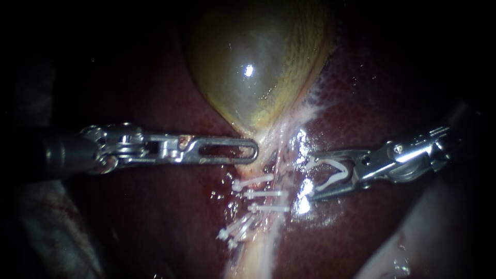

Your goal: Clipping third clip right tube

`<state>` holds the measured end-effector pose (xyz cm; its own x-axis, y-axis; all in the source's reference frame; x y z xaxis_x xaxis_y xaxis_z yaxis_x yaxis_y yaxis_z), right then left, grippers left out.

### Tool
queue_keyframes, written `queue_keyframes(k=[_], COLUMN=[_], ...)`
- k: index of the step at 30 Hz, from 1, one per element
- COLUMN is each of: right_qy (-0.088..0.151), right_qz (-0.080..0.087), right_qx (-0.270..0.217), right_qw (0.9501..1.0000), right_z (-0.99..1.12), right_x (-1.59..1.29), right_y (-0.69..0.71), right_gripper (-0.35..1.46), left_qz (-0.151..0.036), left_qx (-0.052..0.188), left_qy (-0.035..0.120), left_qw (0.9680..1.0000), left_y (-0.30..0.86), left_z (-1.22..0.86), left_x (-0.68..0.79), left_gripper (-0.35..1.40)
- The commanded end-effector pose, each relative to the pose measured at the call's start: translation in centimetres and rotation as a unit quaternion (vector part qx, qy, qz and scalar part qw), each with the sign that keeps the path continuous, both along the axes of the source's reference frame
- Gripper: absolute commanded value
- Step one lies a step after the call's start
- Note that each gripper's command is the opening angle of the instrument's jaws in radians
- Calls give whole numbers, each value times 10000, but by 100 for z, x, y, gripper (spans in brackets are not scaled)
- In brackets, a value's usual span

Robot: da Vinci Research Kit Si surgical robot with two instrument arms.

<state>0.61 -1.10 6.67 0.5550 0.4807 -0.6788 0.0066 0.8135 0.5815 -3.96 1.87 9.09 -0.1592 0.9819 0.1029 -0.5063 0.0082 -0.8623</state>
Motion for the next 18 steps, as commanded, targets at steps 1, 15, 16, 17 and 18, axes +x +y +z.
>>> queue_keyframes(k=[1, 15, 16, 17, 18], right_qy=[0, -188, -212, -236, -260], right_qz=[0, 343, 388, 432, 476], right_qx=[1, 576, 651, 726, 801], right_qw=[10000, 9976, 9969, 9961, 9953], right_z=[0, 1, 2, 2, 3], right_x=[0, 13, 15, 16, 17], right_y=[0, -3, -3, -3, -3], right_gripper=[53, 56, 56, 56, 56], left_qz=[1, 26, 29, 41, 54], left_qx=[1, 74, 82, 89, 102], left_qy=[0, -36, -40, -32, -44], left_qw=[10000, 10000, 10000, 9999, 9999], left_y=[0, 4, 4, 4, 4], left_z=[-1, -34, -37, -39, -42], left_x=[0, 14, 16, 18, 19], left_gripper=[-35, -35, -35, -35, -35])
